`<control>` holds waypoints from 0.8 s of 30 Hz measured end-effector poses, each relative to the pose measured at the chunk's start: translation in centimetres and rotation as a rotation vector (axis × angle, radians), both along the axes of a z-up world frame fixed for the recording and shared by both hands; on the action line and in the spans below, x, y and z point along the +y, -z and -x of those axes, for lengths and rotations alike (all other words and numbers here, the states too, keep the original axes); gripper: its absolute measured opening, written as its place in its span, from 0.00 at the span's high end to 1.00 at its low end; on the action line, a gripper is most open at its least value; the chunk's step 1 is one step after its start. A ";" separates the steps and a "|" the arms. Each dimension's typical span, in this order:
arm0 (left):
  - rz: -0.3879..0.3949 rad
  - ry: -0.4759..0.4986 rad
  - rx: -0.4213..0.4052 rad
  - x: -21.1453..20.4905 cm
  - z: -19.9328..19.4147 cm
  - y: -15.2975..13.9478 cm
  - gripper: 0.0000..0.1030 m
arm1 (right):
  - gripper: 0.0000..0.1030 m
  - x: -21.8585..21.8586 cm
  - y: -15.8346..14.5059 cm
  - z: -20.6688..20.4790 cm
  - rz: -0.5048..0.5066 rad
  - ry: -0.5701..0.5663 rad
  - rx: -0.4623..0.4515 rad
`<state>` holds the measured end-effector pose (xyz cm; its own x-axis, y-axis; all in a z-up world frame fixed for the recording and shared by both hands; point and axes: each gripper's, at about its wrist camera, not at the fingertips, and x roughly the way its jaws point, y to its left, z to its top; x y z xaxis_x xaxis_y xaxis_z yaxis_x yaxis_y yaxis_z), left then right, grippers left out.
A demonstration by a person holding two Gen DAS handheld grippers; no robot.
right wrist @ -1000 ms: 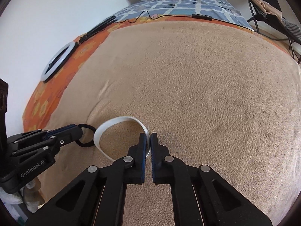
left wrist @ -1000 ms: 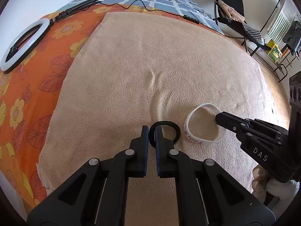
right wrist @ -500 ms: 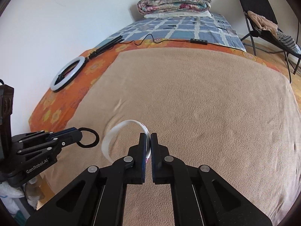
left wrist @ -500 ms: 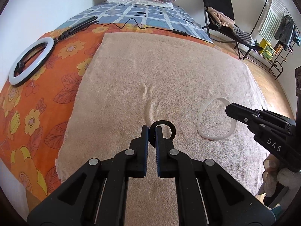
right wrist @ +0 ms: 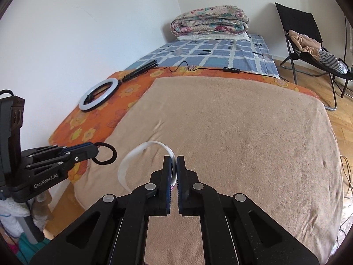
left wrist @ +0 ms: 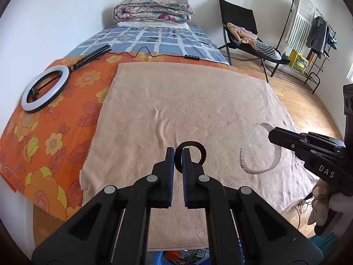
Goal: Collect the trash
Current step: 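Carry hair tie and wristband over the blue basket and open both tools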
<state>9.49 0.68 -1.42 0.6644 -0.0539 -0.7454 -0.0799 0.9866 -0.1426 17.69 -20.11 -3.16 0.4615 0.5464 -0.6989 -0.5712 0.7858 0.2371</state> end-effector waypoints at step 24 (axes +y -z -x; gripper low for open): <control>0.044 0.128 0.180 -4.9 12.4 7.9 0.95 | 0.97 -4.8 4.1 14.0 0.044 -0.106 0.077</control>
